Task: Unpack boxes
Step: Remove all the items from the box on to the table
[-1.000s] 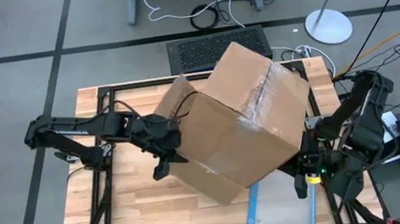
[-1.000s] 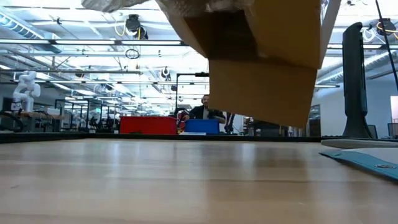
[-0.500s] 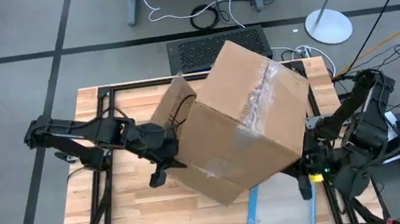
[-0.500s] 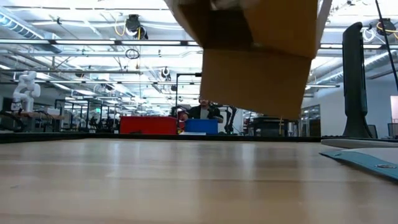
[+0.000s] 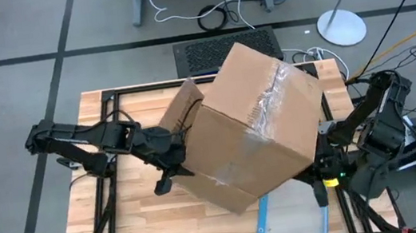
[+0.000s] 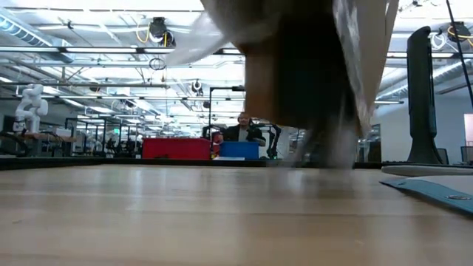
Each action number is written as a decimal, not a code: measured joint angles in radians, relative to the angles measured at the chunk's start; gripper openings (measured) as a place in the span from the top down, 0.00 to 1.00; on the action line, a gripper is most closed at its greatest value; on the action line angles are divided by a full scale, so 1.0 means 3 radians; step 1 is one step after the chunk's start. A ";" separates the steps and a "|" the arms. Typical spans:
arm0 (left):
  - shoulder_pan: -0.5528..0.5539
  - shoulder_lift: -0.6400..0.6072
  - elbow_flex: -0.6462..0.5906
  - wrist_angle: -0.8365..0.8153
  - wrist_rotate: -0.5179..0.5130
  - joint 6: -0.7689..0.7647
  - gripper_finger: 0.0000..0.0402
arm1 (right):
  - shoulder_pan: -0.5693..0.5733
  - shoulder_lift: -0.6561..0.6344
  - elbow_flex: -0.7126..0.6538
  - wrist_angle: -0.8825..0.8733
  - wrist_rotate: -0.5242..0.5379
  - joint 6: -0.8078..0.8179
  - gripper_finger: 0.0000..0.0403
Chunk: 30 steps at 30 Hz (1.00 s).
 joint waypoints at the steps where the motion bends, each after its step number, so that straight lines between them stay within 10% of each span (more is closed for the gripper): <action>1: 0.0001 0.0000 0.0002 -0.0013 0.0004 0.0006 1.00 | 0.0000 0.0014 0.0001 0.0032 0.0003 -0.0057 0.96; 30: 0.0039 -0.0014 -0.0008 -0.0013 -0.0032 -0.0001 1.00 | 0.0020 0.0012 0.0001 -0.0160 0.0032 0.0157 0.96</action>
